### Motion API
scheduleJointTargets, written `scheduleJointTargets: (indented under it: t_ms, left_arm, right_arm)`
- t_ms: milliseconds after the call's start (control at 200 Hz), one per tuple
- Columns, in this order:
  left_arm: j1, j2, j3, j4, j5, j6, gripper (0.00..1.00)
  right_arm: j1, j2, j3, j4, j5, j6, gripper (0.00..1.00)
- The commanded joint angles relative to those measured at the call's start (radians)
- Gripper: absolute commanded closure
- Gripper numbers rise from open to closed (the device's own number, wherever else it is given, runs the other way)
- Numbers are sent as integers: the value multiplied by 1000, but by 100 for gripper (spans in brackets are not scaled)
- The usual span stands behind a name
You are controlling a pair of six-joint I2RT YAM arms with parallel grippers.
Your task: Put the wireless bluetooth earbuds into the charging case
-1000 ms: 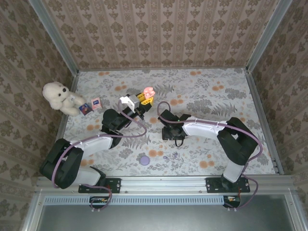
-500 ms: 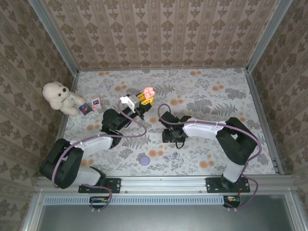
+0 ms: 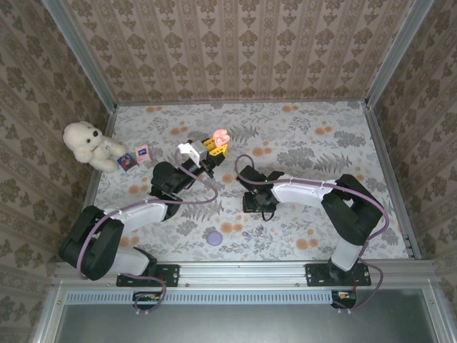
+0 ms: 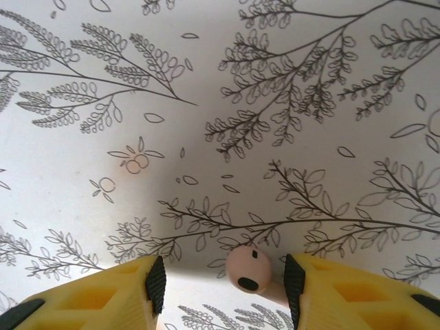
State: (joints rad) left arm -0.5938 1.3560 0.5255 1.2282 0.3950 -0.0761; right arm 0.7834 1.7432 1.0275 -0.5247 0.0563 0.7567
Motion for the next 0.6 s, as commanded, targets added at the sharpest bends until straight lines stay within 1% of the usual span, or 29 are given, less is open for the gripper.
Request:
scheduleJointTargets:
  t_ms: [0,415,595]
  left_arm:
    - [5,-23,1,55,7,-18,100]
    - [5,-20,2,55,5,-21,100]
    - [5,-20,4,54,4,-22,100]
  right_arm:
    - [9,16,38,-65,50,-33,49]
    - [11,69,68,-77,63,-94,55]
    - [10,77,71,-81,68,-104,60]
